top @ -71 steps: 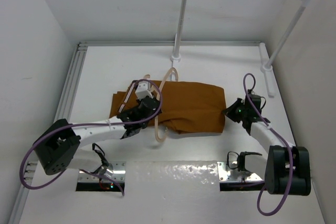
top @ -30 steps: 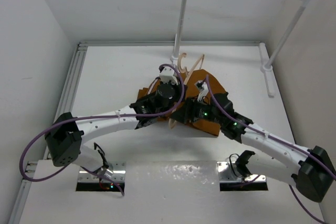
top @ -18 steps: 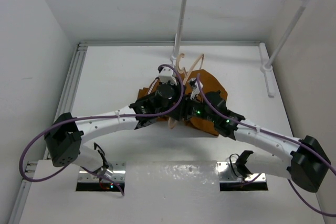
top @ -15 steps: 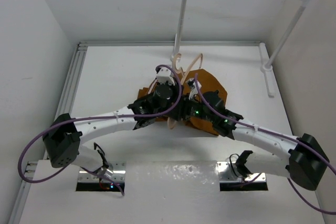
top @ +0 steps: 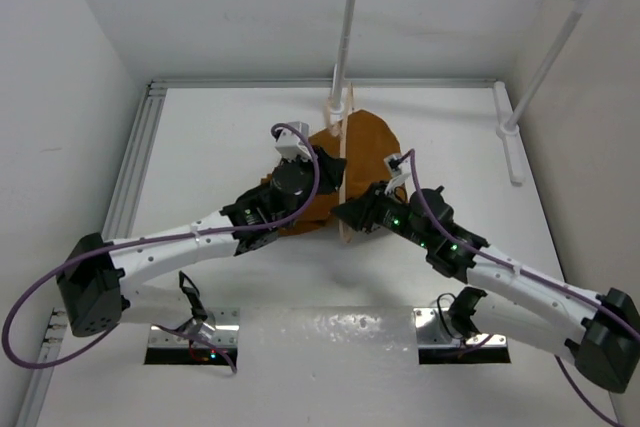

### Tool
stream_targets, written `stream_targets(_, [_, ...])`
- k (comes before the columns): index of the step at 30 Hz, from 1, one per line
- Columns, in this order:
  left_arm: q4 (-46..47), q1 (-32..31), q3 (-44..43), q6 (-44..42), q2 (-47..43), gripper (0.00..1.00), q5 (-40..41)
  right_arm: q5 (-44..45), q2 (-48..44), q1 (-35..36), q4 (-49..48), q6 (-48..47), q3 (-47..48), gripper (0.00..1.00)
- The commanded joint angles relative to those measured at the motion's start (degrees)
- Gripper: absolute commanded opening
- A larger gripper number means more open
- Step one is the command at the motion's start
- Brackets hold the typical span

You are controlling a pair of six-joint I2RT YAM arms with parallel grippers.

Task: Place the trousers on the hanger

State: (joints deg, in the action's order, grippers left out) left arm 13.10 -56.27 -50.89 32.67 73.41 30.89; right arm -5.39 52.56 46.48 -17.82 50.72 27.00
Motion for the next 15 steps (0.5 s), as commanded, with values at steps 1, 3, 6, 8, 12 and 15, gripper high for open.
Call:
stream_targets(1, [3.7,-0.2,-1.3,-0.9,-5.3,0.36,1.4,8.2,-2.9,-2.2,-0.3,-1.2,1.0,0.0])
stream_targets(3, [3.9,-0.2,-1.1,-1.3,-7.1,0.37,1.6,8.4,-3.4,-2.4,0.2,-1.2,1.5,0.0])
stream_targets(6, [4.9,-0.2,-1.5,-3.3,-8.4,0.42,1.2,8.6,-3.4,-3.1,-2.2,0.3,0.9,0.0])
stream_targets(8, [3.3,-0.2,-3.4,-3.7,-8.3,0.44,0.8,6.8,-2.6,-3.6,-4.1,1.7,0.7,0.0])
stream_targets(12, [2.5,-0.2,-3.4,-4.1,-9.6,0.46,-0.4,8.2,-4.4,-4.4,-5.9,1.8,0.7,0.0])
stream_targets(15, [3.1,-0.2,-1.3,-3.4,-12.4,0.46,0.5,7.8,-6.2,-6.7,-8.8,2.8,0.9,0.0])
